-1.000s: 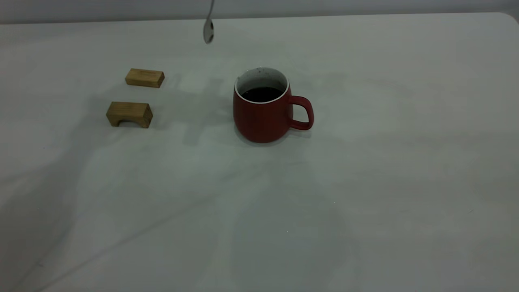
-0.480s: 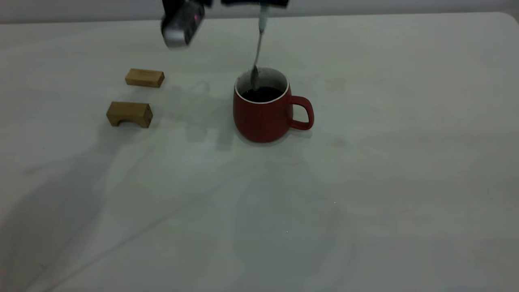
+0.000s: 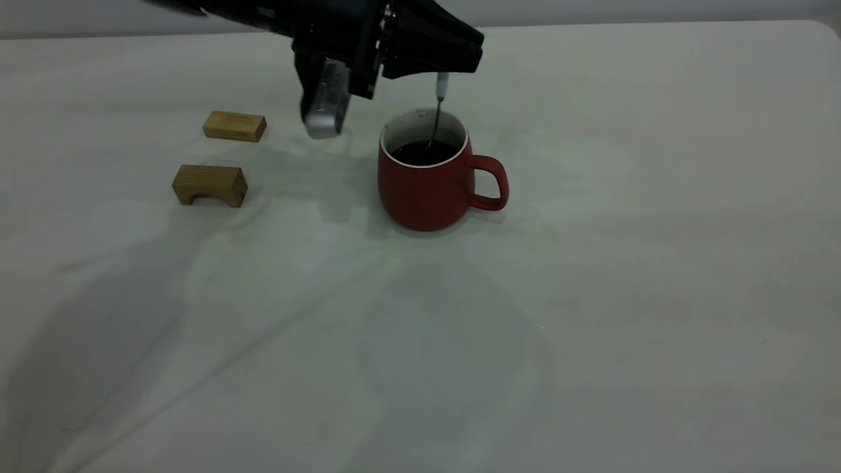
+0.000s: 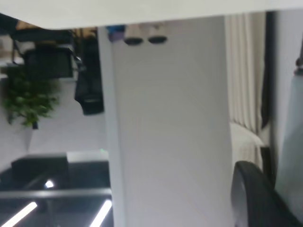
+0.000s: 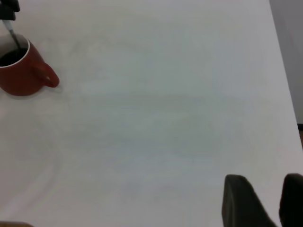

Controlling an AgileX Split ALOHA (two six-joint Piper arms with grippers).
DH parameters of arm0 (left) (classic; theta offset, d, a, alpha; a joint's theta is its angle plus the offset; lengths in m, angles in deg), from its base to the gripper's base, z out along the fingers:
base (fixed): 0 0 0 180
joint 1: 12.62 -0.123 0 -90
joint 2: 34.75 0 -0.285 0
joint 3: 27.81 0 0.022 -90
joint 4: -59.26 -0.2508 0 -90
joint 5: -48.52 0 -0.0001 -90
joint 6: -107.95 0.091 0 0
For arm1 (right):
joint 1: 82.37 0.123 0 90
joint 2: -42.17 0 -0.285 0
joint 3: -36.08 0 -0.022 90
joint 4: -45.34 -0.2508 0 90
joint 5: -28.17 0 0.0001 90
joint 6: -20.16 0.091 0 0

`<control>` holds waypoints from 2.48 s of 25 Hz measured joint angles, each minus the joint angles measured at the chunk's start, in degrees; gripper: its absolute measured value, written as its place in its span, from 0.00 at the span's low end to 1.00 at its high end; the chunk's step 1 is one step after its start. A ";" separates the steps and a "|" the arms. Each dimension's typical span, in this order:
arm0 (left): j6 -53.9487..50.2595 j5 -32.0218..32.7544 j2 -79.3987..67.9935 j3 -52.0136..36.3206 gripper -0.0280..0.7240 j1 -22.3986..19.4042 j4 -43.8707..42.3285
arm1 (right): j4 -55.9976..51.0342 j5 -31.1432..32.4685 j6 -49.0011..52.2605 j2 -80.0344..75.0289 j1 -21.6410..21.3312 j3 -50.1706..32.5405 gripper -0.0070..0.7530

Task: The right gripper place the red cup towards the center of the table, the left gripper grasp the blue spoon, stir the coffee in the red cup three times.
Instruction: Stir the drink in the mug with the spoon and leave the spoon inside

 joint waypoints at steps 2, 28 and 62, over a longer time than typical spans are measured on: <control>-0.32 1.04 -1.22 0.00 0.23 0.38 2.22 | 0.00 0.00 0.00 0.00 0.00 0.00 0.32; -8.54 2.78 0.07 0.11 0.23 -0.60 -10.15 | -0.01 0.00 0.00 0.00 0.00 0.00 0.32; 2.65 3.06 0.40 2.31 0.26 -0.74 -12.48 | -0.01 0.00 0.00 0.00 0.00 0.00 0.32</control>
